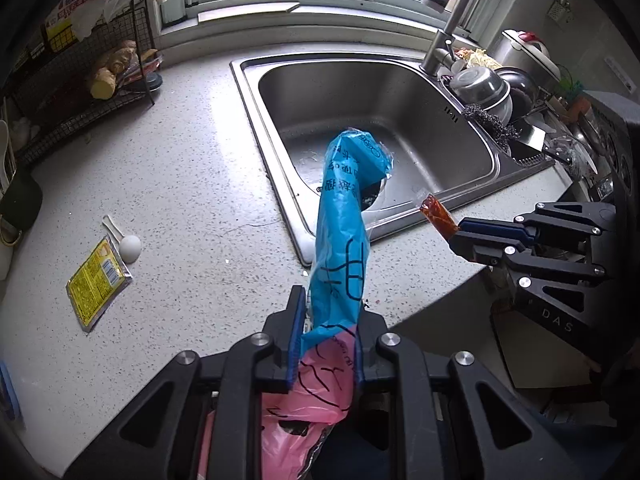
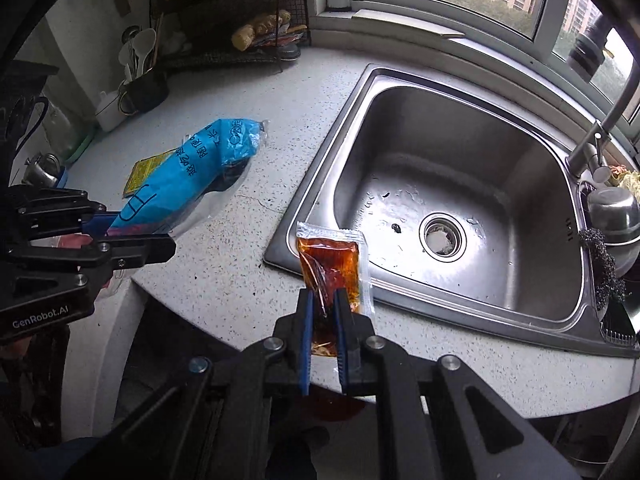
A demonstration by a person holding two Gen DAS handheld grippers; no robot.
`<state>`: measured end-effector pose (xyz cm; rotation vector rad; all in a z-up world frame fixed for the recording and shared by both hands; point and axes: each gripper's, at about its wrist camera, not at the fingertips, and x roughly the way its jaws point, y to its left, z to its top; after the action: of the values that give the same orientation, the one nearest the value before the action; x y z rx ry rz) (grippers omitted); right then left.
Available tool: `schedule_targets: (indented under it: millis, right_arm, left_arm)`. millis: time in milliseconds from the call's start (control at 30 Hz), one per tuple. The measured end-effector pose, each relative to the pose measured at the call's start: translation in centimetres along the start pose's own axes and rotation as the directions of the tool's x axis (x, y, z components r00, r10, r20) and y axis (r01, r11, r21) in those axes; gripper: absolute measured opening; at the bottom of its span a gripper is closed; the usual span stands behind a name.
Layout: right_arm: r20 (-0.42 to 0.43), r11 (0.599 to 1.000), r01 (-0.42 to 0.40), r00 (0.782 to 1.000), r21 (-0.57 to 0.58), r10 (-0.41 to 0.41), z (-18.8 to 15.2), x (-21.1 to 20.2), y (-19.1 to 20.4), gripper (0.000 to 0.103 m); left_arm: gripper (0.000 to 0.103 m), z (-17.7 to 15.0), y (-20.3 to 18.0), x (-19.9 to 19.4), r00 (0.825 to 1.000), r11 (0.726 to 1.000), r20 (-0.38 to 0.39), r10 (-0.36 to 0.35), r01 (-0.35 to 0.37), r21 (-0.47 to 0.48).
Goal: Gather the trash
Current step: 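Carry the bag and sauce packet down from the counter to the red bin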
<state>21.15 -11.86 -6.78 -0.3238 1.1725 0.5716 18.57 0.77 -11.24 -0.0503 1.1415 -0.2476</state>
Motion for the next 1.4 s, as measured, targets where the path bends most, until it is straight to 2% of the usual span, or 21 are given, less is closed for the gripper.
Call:
schedule_targets:
  millis: [133,433,633,800,967,1133,1400]
  right_arm:
    - [0.017,0.999,0.022,1.0,0.036,-0.023,-3.1,-1.8,-1.3,0.009]
    - [0.059,0.994,0.014,0.998,0.106,-0.021,-10.3,-6.0,-2.7,0.009]
    - [0.064,0.99,0.003,0.998,0.139,-0.012,-14.0,-6.8,-3.0,0.009]
    - [0.062,0.986,-0.001,0.998,0.17,-0.01,-16.5,-7.2,-3.1,0.009]
    - [0.044,0.978,0.005,0.999,0.207,-0.014,-18.2,-5.9,-3.8,0.009]
    - [-0.025,0.968,0.002,1.0,0.249,0.004,-19.5,-2.6,-4.8,0.009]
    - [-0.081,0.959,-0.006,0.996,0.285,0.03,-20.7,3.2,-6.2,0.009]
  left_arm:
    - [0.018,-1.5,-3.5,-0.4,1.0,0.999,-0.004,-0.004,0.005,0.034]
    - [0.018,-6.7,-11.2,-0.8,1.0,0.995,-0.025,0.002,0.0,0.096]
    - [0.018,-9.6,-14.3,-0.6,0.999,0.992,-0.049,0.011,-0.005,0.124]
    - [0.018,-10.6,-15.9,0.6,0.996,0.989,-0.083,0.011,0.001,0.146]
    - [0.018,-11.3,-16.8,3.6,0.991,0.986,-0.133,0.005,0.018,0.167]
    - [0.018,-12.0,-16.6,7.8,0.979,0.988,-0.206,0.005,0.028,0.154]
    - [0.018,-13.4,-15.0,15.7,0.961,0.993,-0.276,-0.005,0.037,0.112]
